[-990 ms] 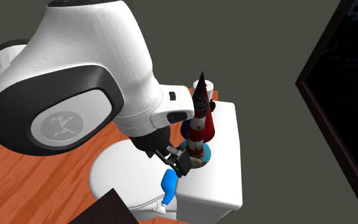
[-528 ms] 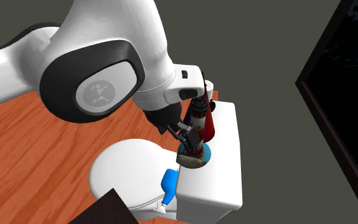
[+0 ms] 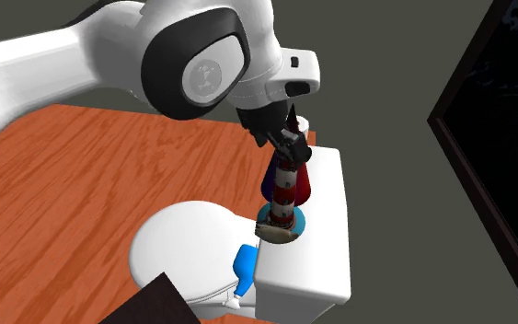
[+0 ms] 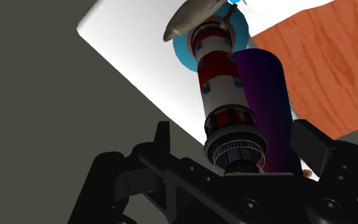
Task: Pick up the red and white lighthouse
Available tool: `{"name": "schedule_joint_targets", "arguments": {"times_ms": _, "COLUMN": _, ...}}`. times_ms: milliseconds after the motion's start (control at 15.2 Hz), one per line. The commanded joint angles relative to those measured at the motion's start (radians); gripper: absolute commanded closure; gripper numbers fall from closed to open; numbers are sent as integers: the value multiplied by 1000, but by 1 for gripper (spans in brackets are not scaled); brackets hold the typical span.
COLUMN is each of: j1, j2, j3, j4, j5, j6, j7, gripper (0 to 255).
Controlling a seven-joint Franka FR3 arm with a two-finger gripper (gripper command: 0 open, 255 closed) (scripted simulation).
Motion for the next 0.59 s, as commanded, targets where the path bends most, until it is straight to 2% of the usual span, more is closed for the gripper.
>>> {"name": "schedule_joint_targets", "arguments": {"times_ms": 0, "j1": -3, "j2": 60, "j3": 12, "j4": 70, "j5": 5, "j6": 18, "j7": 46, "gripper": 0}}
{"name": "schedule_joint_targets", "arguments": {"times_ms": 132, "j1": -6, "j2": 103, "j3": 18, "j4": 123, "j5": 6, "j6": 28, "j7": 75, "gripper": 0}}
{"name": "schedule_joint_targets", "arguments": {"times_ms": 528, "j1": -5, "j2": 86, "j3": 18, "j4": 25, "j5": 6, "j6": 109, "j7": 78, "gripper": 0}}
